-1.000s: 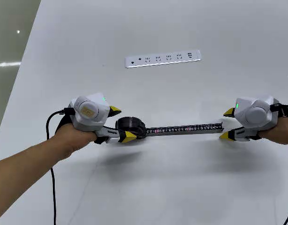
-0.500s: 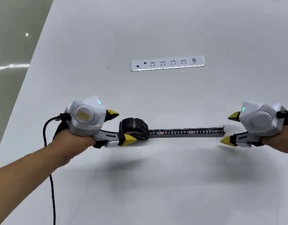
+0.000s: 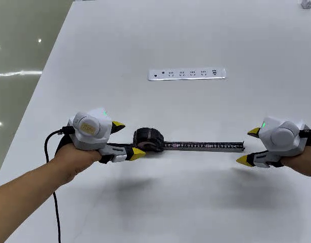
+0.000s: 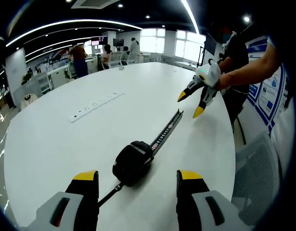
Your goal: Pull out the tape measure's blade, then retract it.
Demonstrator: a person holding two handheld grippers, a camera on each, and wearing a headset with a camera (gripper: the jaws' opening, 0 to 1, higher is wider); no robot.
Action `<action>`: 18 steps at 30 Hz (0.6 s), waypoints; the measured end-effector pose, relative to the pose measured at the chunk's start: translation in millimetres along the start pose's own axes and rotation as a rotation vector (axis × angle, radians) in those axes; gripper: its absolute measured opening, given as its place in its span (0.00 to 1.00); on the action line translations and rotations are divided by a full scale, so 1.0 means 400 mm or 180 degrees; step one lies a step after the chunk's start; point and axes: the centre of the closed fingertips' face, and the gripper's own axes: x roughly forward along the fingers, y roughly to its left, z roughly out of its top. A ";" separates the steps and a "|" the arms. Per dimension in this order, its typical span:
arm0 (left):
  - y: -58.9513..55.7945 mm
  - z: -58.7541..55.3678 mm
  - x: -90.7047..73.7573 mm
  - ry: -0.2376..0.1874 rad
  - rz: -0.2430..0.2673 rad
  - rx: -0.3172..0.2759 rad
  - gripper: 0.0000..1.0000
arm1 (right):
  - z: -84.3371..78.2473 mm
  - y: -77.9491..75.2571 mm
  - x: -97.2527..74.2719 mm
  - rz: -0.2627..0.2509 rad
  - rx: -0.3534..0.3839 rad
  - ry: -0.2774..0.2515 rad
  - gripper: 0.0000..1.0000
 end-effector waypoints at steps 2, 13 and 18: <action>-0.002 -0.006 -0.007 0.0008 0.0024 -0.0012 0.63 | 0.002 0.003 -0.006 -0.0009 0.0011 -0.0006 0.56; -0.026 -0.040 -0.068 0.0033 0.0176 -0.0131 0.66 | 0.004 0.018 -0.026 -0.0086 0.0118 -0.0044 0.61; -0.035 -0.044 -0.090 0.0030 0.0258 -0.0170 0.67 | 0.002 0.029 -0.037 -0.0111 0.0161 -0.0061 0.62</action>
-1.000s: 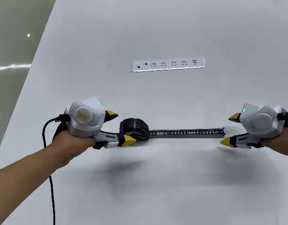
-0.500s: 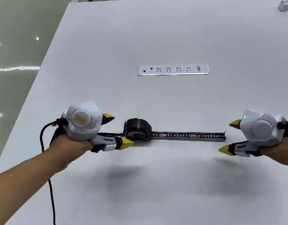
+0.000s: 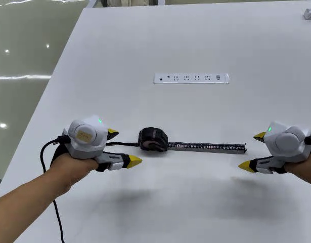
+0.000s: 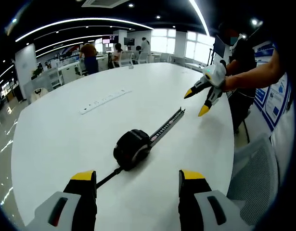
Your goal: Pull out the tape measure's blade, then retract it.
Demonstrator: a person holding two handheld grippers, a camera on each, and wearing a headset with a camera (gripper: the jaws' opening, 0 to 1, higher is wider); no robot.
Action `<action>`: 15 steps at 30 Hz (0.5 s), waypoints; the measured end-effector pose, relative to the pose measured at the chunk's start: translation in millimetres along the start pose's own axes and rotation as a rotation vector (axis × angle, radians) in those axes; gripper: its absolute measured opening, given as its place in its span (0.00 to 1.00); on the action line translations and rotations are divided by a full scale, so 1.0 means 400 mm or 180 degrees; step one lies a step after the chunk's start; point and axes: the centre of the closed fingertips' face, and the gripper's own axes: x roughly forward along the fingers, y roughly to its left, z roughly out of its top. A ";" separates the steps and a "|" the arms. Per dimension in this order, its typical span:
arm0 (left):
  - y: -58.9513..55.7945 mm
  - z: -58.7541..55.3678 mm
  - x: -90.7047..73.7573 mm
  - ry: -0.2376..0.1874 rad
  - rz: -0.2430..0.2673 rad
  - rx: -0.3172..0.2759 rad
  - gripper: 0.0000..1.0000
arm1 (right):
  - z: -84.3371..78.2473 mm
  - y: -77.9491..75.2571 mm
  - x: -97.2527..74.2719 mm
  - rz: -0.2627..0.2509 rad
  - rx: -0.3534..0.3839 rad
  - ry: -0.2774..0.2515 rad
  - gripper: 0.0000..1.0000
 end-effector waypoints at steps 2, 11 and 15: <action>-0.003 0.003 -0.009 -0.0029 0.0038 -0.0049 0.67 | 0.001 0.006 -0.007 -0.0003 0.0062 -0.0022 0.63; -0.005 0.005 -0.016 -0.0070 0.0183 -0.0152 0.71 | 0.011 0.017 -0.038 -0.0096 0.0335 -0.0130 0.67; -0.015 0.011 -0.026 -0.0068 0.0239 -0.0160 0.72 | 0.021 0.026 -0.054 -0.0103 0.0471 -0.0205 0.67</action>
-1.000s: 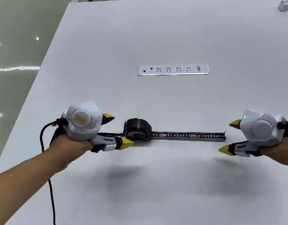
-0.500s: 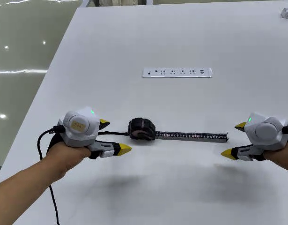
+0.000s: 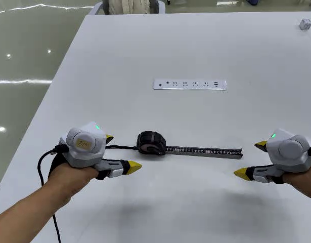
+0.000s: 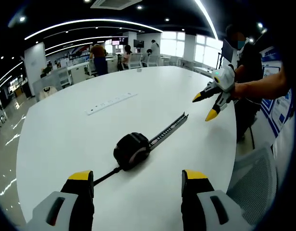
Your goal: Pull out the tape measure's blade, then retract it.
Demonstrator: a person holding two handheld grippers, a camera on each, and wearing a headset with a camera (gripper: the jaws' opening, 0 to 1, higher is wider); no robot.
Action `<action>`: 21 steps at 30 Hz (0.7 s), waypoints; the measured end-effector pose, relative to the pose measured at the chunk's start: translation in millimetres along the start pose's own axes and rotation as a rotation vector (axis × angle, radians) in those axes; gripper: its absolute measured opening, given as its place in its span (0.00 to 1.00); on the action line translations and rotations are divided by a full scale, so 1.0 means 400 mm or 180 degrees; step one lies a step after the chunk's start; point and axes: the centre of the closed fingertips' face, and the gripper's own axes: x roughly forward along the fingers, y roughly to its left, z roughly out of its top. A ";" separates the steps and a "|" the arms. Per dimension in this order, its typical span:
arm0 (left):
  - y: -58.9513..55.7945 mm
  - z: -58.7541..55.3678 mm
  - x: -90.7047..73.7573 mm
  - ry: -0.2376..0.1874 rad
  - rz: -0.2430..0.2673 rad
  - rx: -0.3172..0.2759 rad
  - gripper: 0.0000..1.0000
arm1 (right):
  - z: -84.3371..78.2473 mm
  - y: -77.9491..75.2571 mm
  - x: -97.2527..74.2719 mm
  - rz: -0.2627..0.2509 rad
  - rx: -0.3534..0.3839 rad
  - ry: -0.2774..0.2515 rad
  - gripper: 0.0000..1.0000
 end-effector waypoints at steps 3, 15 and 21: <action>-0.002 0.003 -0.004 -0.0004 0.0033 -0.0023 0.73 | 0.003 0.004 -0.006 -0.0012 0.0037 -0.0030 0.68; -0.019 0.011 -0.033 -0.0030 0.0276 -0.0040 0.76 | -0.011 0.033 -0.044 -0.0128 0.0398 -0.0197 0.69; -0.021 -0.014 -0.051 -0.0013 0.0336 -0.0127 0.80 | 0.002 0.045 -0.067 -0.0165 0.0511 -0.0271 0.70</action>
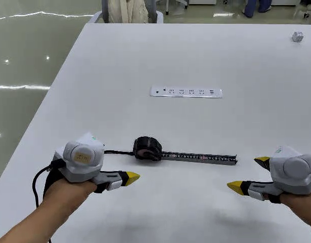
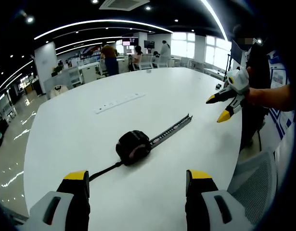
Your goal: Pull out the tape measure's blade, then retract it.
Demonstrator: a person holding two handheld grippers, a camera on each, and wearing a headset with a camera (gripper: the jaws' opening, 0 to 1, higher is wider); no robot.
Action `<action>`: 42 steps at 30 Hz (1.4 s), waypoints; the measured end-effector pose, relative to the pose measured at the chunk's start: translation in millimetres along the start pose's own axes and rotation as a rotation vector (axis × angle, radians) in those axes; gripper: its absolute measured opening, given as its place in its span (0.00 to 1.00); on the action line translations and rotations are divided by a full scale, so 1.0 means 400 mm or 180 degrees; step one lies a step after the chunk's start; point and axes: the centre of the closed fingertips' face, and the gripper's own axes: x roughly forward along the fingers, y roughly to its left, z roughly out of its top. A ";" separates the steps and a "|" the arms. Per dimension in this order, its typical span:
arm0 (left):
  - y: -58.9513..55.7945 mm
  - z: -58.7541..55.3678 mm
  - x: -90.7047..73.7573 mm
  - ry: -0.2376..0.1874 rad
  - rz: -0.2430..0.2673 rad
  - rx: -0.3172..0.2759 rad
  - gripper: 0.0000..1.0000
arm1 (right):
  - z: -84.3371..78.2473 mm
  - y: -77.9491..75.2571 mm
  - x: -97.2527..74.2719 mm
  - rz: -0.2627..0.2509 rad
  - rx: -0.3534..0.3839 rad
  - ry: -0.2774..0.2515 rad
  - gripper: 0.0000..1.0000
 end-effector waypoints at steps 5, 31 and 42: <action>0.008 -0.015 -0.028 -0.0009 0.0077 -0.0080 0.80 | 0.009 0.012 -0.019 -0.0043 0.0020 -0.0026 0.72; -0.013 -0.024 -0.115 -0.0110 0.0455 -0.0490 0.89 | 0.038 0.047 -0.111 -0.0245 0.0281 -0.0212 0.81; -0.021 -0.039 -0.130 -0.0069 0.0509 -0.0575 0.93 | 0.039 0.060 -0.134 -0.0337 0.0448 -0.0246 0.84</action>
